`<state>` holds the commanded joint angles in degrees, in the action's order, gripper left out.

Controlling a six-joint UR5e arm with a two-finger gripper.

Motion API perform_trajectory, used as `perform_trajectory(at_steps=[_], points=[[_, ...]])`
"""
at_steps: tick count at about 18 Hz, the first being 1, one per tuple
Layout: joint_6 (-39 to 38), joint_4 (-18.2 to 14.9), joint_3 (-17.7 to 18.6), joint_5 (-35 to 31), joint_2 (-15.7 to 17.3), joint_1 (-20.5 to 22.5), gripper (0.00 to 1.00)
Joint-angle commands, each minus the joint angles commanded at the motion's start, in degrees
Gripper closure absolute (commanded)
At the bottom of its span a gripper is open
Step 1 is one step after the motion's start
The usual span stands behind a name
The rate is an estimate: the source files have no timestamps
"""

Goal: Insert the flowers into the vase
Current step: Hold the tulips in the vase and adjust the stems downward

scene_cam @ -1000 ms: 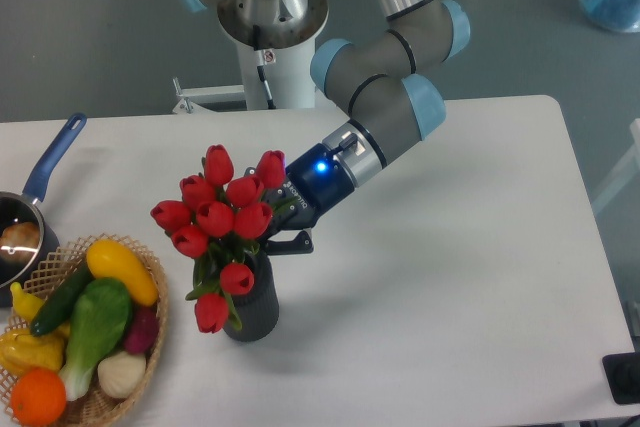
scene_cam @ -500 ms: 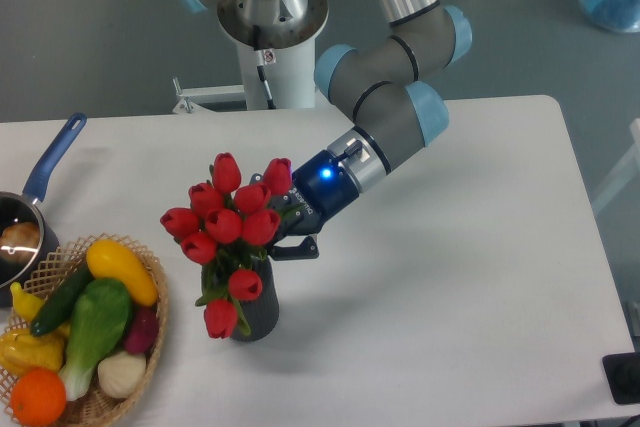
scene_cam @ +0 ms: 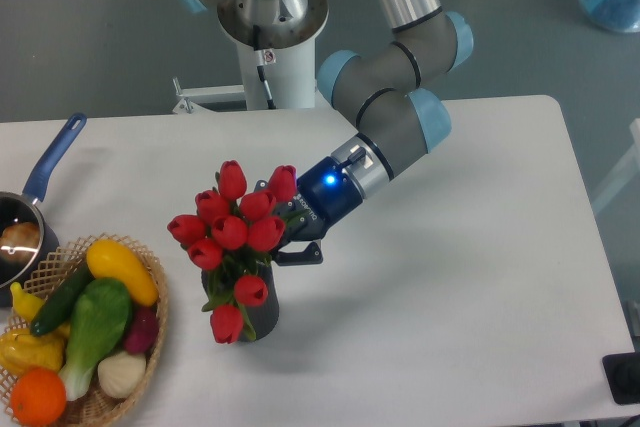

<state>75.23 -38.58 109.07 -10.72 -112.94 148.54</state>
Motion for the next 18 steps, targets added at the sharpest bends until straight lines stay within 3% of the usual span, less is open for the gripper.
perform_trajectory(at_steps=[18], points=[[3.3, -0.1, 0.8, -0.1, -1.4, -0.2, 0.79]])
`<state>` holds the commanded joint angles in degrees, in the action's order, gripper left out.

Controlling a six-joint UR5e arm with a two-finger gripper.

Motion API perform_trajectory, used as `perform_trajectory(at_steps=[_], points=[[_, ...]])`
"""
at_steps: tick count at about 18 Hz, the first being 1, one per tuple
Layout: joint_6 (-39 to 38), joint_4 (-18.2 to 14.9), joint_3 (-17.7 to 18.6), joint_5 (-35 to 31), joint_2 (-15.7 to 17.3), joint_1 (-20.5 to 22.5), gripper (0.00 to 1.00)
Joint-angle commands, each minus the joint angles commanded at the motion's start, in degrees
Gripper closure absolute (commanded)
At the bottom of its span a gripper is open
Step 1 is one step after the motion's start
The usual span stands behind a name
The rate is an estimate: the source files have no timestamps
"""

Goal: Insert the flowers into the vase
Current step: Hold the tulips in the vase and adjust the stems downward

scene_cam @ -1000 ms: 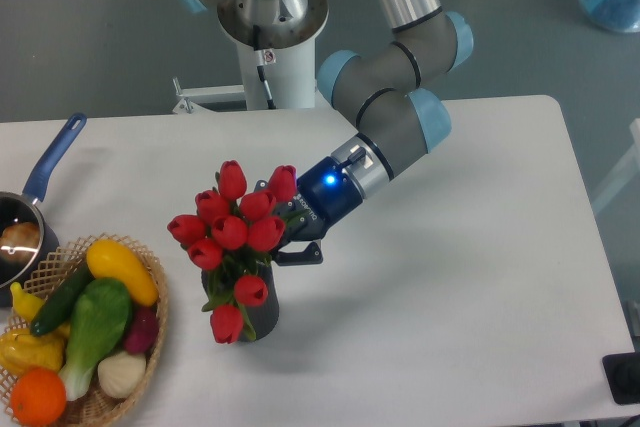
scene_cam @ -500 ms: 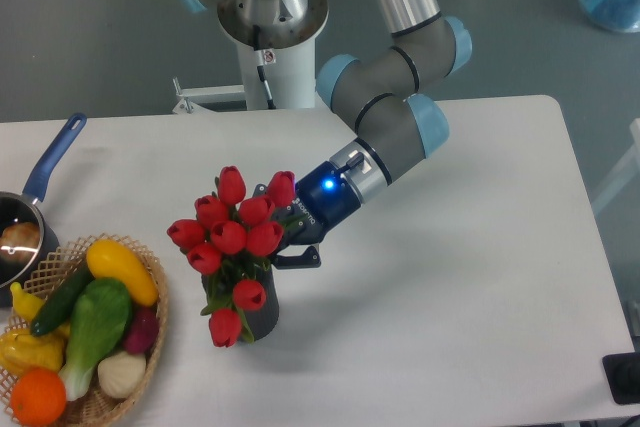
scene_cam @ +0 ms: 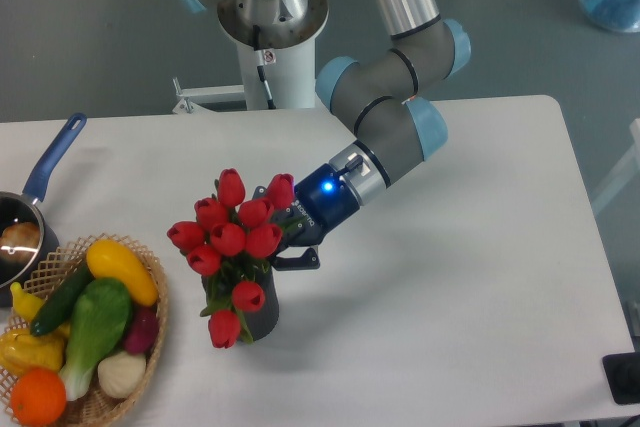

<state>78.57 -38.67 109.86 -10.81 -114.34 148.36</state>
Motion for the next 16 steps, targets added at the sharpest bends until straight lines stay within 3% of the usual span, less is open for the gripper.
perform_trajectory(at_steps=[16], points=[[0.1, 0.0, 0.4, 0.0, -0.2, 0.1, 0.77]])
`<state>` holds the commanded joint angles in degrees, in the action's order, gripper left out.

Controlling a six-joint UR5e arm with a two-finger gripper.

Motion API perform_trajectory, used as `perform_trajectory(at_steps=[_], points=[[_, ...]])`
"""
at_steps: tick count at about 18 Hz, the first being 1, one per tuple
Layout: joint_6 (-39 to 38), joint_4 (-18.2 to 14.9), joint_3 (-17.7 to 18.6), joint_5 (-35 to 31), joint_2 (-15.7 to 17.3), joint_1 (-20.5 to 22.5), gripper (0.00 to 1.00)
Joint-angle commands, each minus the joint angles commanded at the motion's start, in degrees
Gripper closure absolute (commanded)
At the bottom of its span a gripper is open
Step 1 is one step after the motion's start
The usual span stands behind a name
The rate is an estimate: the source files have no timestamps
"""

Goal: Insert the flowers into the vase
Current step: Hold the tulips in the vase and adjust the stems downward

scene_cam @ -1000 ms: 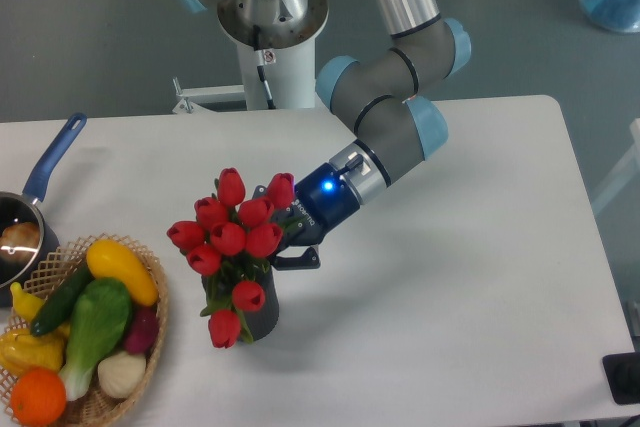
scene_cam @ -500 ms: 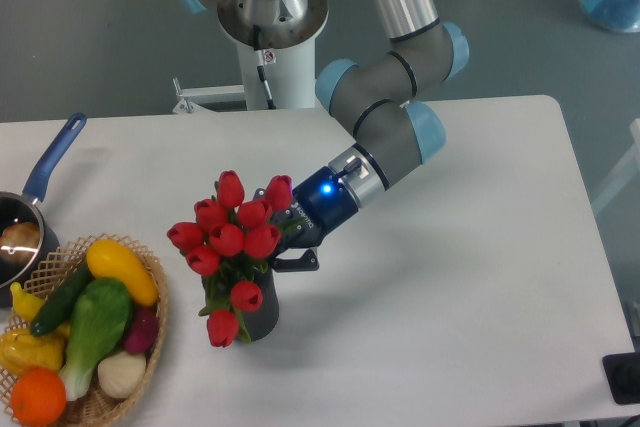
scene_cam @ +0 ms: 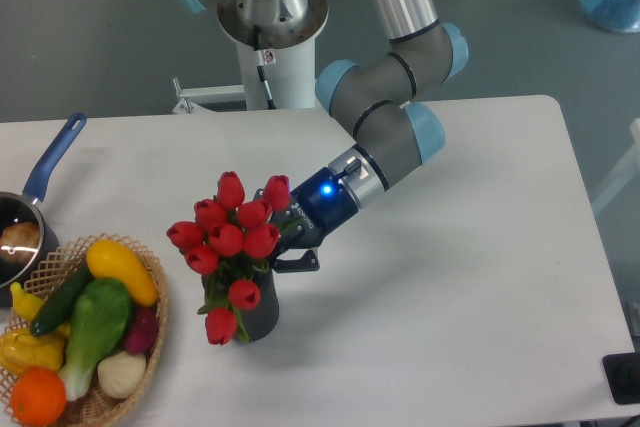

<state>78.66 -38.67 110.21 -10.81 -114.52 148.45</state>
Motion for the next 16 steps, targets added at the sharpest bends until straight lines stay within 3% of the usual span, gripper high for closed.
perform_trajectory(at_steps=[2, 7, 10, 13, 16], points=[[0.0, 0.1, 0.0, 0.0, 0.0, 0.0, 0.77], [0.6, 0.1, -0.1, 0.0, 0.0, 0.0, 0.62], [1.3, 0.0, 0.0, 0.0, -0.1, 0.0, 0.61], [1.9, 0.0, 0.0, 0.0, 0.0, 0.0, 0.53], [1.8, -0.1, 0.1, 0.0, 0.0, 0.0, 0.53]])
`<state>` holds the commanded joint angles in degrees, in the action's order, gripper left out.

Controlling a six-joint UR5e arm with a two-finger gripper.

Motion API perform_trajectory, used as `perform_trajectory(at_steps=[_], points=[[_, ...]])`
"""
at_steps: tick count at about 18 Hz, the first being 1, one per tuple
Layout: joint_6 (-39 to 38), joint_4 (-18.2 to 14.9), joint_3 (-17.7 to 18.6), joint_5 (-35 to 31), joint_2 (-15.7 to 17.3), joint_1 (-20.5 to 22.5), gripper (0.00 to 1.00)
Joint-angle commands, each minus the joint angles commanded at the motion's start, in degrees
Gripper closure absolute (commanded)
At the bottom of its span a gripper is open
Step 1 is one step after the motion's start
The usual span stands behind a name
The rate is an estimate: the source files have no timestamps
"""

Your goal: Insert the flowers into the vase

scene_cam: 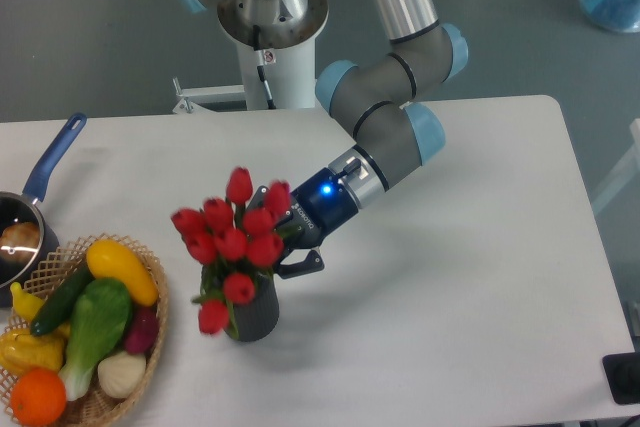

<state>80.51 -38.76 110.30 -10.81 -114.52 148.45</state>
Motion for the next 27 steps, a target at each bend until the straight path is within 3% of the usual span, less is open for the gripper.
perform_trajectory(at_steps=[8, 10, 14, 18, 20, 24, 27], points=[[0.0, 0.1, 0.4, 0.0, 0.0, 0.0, 0.51], [0.1, 0.1, 0.2, 0.0, 0.0, 0.2, 0.36], [0.0, 0.1, 0.2, 0.0, 0.1, 0.4, 0.23], [-0.4, -0.1, 0.1, -0.2, 0.3, 0.6, 0.19], [-0.4, -0.1, 0.1, -0.2, 0.4, 0.8, 0.01], [-1.3, -0.4, 0.0, -1.7, 2.0, 2.8, 0.00], [-4.5, -0.4, -0.1, -9.5, 4.6, 4.2, 0.00]])
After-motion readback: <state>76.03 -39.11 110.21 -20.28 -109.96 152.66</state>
